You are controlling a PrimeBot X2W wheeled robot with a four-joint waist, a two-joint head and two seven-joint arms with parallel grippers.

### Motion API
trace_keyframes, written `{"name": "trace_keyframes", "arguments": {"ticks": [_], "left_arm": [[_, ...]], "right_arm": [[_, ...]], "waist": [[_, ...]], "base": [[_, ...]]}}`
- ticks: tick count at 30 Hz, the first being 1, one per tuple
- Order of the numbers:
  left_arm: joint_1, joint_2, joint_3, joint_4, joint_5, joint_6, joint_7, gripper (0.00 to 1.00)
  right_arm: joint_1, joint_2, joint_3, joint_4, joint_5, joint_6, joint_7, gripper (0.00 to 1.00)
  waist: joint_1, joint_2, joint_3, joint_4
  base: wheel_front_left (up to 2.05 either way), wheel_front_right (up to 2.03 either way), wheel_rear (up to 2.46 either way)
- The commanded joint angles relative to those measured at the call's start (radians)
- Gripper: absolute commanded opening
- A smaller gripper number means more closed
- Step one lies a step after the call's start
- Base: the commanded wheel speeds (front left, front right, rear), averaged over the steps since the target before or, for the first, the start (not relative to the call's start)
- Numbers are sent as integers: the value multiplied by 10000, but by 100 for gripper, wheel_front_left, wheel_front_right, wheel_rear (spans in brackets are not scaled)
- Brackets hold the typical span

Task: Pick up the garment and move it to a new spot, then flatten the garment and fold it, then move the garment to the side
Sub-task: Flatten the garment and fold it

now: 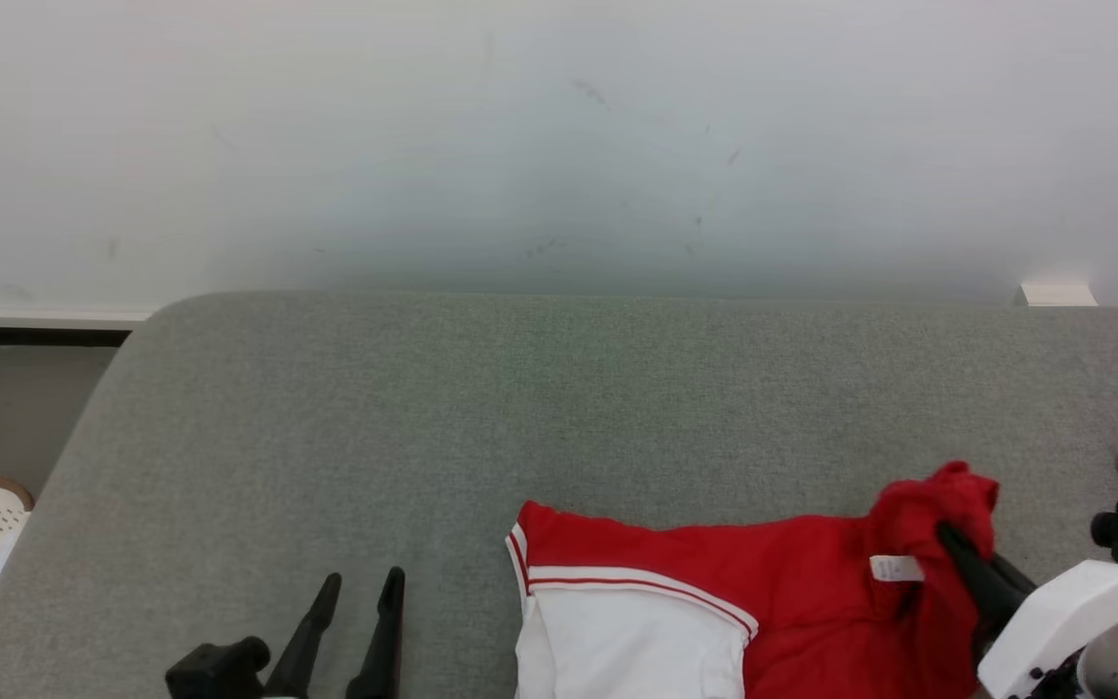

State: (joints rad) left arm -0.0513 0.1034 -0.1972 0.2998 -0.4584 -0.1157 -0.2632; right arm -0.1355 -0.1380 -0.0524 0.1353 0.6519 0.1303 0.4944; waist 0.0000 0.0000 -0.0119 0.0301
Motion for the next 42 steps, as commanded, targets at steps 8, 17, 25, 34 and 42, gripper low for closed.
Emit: {"name": "trace_keyframes", "arguments": {"ticks": [8,17,25,34,42], "left_arm": [[-139,19,250,55,114,-72,-12,100],[-264,17,342,205,164,-95,-12,100],[-372,130,255,306,168,-128,-11,100],[-450,124,200,480,72,-136,-11,100],[-281,74,335,520,18,-140,-11,100]], "right_arm": [[522,822,1389,-1380,2097,2,685,0],[-226,855,3968,457,4634,2,-1038,0],[-1599,859,5929,2542,6501,3,-2587,0],[-2818,856,7945,4176,8241,3,-3552,100],[-3481,853,8373,4210,8894,3,-4360,100]], "waist": [[0,0,39,337],[0,0,-73,1212],[0,0,-98,1750],[0,0,-72,1926],[0,0,-85,1612]], "base": [[0,0,0],[0,0,0],[0,0,0],[0,0,0],[0,0,0]]}}
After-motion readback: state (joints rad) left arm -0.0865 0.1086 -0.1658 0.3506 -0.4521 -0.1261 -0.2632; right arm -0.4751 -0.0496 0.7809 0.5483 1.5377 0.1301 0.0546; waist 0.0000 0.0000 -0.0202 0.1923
